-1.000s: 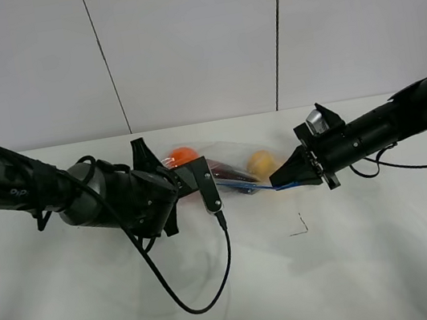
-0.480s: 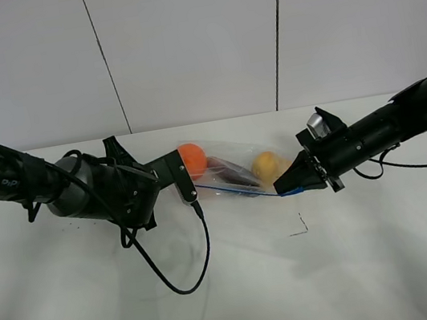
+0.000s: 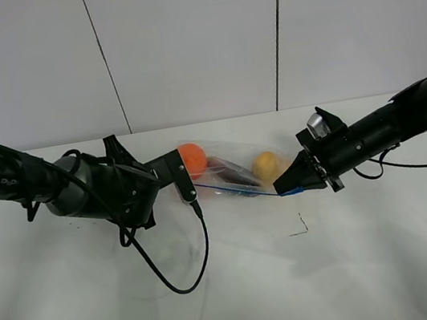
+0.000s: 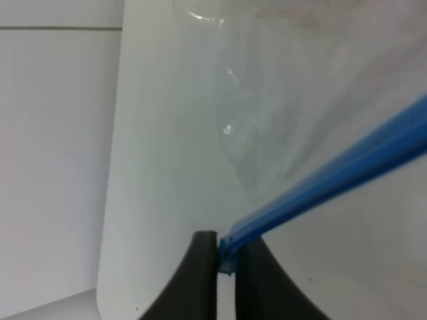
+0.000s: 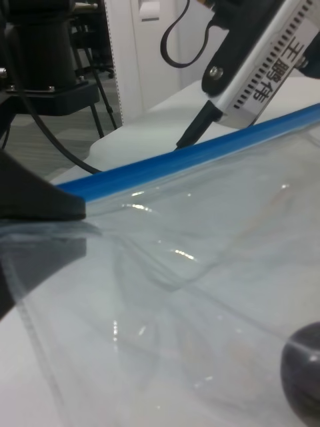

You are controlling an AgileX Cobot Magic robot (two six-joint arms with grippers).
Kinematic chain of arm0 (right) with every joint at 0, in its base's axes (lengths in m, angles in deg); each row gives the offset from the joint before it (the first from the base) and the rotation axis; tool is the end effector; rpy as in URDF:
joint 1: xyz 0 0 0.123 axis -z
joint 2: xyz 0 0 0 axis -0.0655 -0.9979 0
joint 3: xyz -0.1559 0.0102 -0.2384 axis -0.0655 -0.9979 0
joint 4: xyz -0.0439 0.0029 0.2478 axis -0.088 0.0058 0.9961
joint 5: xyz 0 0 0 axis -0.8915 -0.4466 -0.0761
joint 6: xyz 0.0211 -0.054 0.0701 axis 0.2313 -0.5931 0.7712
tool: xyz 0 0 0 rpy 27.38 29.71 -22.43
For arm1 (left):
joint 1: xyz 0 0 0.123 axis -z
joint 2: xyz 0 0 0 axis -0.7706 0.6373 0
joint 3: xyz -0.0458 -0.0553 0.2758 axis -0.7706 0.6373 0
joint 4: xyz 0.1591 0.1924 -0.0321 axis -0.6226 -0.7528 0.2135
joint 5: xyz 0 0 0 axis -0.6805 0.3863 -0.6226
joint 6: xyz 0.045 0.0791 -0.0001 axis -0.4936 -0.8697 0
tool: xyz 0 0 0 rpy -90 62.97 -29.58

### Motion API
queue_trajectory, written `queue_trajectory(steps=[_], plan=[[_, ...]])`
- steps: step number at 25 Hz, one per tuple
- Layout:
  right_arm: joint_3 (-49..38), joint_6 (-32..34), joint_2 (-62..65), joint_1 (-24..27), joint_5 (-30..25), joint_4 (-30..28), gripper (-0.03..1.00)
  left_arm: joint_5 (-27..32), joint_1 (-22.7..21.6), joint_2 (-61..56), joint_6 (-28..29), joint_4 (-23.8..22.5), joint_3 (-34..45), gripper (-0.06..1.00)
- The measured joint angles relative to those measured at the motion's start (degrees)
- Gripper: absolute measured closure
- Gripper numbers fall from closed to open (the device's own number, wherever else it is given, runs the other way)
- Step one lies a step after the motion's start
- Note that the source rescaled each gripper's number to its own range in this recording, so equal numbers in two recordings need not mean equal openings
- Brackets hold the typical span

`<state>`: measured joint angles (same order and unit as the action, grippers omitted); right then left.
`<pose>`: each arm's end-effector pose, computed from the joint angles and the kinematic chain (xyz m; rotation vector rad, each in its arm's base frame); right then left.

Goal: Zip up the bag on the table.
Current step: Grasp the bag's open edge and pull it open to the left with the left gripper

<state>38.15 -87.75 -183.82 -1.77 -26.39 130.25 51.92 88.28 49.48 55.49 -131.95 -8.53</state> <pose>0.3499 0.0676 0.1268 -0.1638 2.6222 1.5458 0.3300 -0.1885 0.1113 1.4528 1.9338 0.8590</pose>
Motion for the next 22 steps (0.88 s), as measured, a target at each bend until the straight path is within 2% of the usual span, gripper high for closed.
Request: queue_trajectory(steps=[12, 14, 15, 17, 18, 21, 22], plan=[[0.0, 0.0, 0.0, 0.0, 0.0, 0.1, 0.97, -1.2, -0.5, 0.0, 0.0, -0.2, 0.0, 0.94], [0.0, 0.0, 0.0, 0.0, 0.0, 0.1, 0.97, -1.5, -0.6, 0.0, 0.0, -0.2, 0.0, 0.91], [0.0, 0.0, 0.0, 0.0, 0.0, -0.2, 0.97, -1.2, -0.7, 0.0, 0.0, 0.0, 0.0, 0.87], [0.0, 0.0, 0.0, 0.1, -0.1, -1.6, 0.97, 0.3, -1.3, 0.0, 0.0, 0.4, 0.0, 0.68], [0.0, 0.0, 0.0, 0.1, -0.1, -1.8, 0.97, 0.3, -1.3, 0.0, 0.0, 0.4, 0.0, 0.68], [0.0, 0.0, 0.0, 0.1, -0.2, -2.2, 0.97, 1.0, -1.5, 0.0, 0.1, 0.5, 0.1, 0.33], [0.0, 0.0, 0.0, 0.1, -0.2, -2.2, 0.97, 1.1, -1.5, 0.0, 0.2, 0.5, 0.1, 0.25]])
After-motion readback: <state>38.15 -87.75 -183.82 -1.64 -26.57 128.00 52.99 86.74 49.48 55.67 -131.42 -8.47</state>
